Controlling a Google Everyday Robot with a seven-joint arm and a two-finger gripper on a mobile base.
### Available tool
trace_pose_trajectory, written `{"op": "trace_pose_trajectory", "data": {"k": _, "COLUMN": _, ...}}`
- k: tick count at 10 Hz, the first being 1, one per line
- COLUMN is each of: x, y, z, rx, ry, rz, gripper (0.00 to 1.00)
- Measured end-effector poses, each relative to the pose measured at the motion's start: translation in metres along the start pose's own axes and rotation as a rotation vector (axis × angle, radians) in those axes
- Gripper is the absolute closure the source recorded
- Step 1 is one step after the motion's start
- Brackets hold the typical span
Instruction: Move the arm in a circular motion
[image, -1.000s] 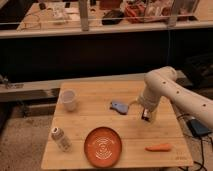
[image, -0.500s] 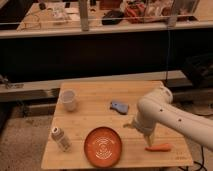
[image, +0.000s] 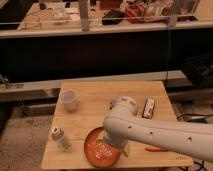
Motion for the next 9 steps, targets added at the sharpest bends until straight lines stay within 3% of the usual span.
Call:
{"op": "trace_pose_trajectory", "data": {"k": 3, "x": -0.003, "y": -0.055, "z": -0.003, "rx": 0.029, "ry": 0.008, "rz": -0.067, "gripper": 0.20}}
{"op": "trace_pose_trajectory", "data": {"k": 5, "x": 0.028, "y": -0.078, "z": 0.001, "rx": 0.037, "ry": 0.015, "rz": -0.063, "gripper": 0.20}}
{"op": "trace_pose_trajectory", "data": {"k": 9, "x": 0.131, "y": -0.106, "z": -0.002, "rx": 0.092, "ry": 0.038, "rz": -0.025, "gripper": 0.20}}
